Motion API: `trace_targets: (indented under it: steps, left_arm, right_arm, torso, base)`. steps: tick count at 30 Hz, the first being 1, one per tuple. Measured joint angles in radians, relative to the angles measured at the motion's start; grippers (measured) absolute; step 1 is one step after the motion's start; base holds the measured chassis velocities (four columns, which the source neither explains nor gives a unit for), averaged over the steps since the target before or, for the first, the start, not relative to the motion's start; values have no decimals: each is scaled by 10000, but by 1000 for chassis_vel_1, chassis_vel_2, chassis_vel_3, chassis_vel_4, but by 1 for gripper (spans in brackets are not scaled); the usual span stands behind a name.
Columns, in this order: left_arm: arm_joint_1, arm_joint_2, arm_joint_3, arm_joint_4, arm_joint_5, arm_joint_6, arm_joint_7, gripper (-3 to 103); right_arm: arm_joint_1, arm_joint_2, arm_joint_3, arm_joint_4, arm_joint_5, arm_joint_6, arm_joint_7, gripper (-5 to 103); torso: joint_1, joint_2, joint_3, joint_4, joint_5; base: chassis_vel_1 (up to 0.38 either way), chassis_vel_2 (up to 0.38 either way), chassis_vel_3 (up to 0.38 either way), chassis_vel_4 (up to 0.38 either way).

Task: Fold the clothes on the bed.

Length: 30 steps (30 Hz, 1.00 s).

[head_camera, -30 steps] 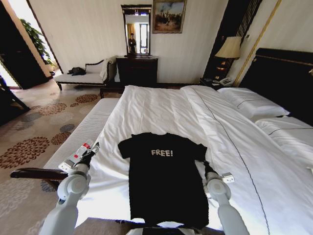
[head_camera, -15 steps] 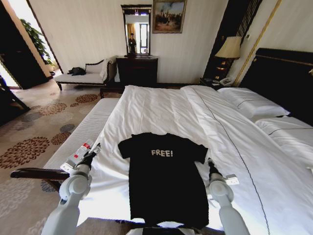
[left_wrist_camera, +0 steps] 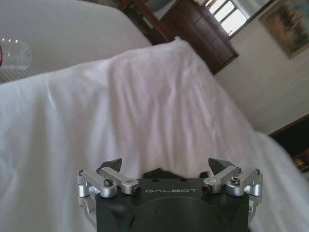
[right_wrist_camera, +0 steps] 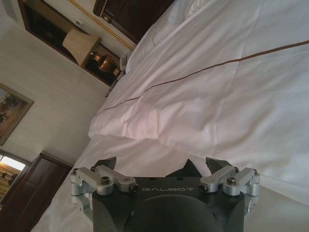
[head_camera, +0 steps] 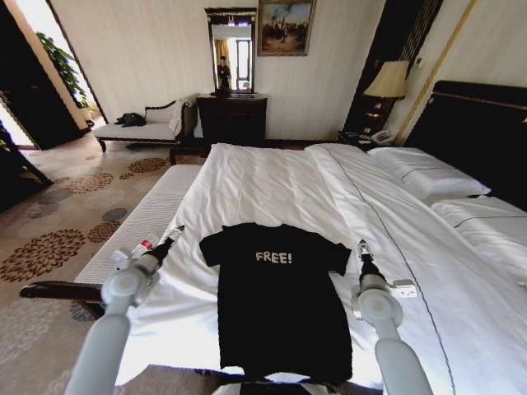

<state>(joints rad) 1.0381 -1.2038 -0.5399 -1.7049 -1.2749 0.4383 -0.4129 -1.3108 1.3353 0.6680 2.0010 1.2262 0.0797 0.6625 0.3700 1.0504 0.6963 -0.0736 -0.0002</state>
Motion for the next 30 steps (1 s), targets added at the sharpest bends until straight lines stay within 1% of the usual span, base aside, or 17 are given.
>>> trace_targets:
  steps: [1,3,4,6,9,12,13,18,21,25,28,29,30]
  left_arm:
    - [-174,-69,222,389,296,-74,35,100]
    - [-468,-179,521,988,625,-202,95,100]
    - [-468,-179,521,988,625,-202,95,100]
    - [-787,-288,729,1502,752,-333,173,100]
    - [-1008,-358,825,1792,749,-438,243,100]
    - [-1310,-526,977,2134,488,-596,387,100]
    - [-1364,-610,1047,2161,323,-598,438,100]
    - [-1365,-793,1226,2119,204,-646,557,100]
    - [-1386,-945,1277,2042,96,-914,675,100]
    - [-1419,-950,1256,1896,-189,-1041,743,100]
    - [-1367,-821,1221,1688,-403,-1087,779,100]
    - [-1306,-784,1212,1644,-405,-1086,782,103]
    - [-1238,-756,1198,1602,-402,-1087,784,100]
  right_arm:
    - [0,21,-30,-21,-19,-24,29,100]
    - [2,46,-78,-93,-65,-68,79,100]
    - [2,46,-78,-93,-65,-68,79,100]
    - [8,57,-115,-216,-121,-99,104,100]
    - [23,69,-134,-337,-157,-108,115,100]
    - [94,112,-193,-489,-229,-114,141,100]
    - [117,134,-221,-519,-265,-117,151,100]
    - [124,174,-264,-543,-329,-141,171,100]
    - [73,175,-260,-542,-345,-164,193,100]
    - [40,171,-234,-528,-347,-171,220,100]
    - [-21,175,-225,-453,-348,-196,289,100]
    - [-37,183,-228,-438,-350,-210,311,100]
    - [-50,196,-237,-421,-361,-221,327,100]
  torso:
    - [1,0,1,2,0]
    - [1,-1,1,3,3]
    - [1,-1,1,3,3]
    - [1,0,1,4,2]
    - [0,0,0,4,3]
    - [0,0,0,4,4]
    - [1,0,1,4,5]
    - [1,0,1,5,3]
    - [0,0,0,4,1]
    - [0,0,0,3,2]
    - [1,0,-1,3,3]
    - [0,0,0,3,3]
    - [0,0,-1,4,2]
  base:
    - [0,0,0,0]
    - [0,0,0,0]
    - [0,0,0,0]
    - [0,0,0,0]
    - [0,0,0,0]
    - [0,0,0,0]
    - [0,0,0,0]
    - [0,0,0,0]
    - [0,0,0,0]
    - [0,0,0,0]
    - [0,0,0,0]
    - [0,0,0,0]
    - [0,0,0,0]
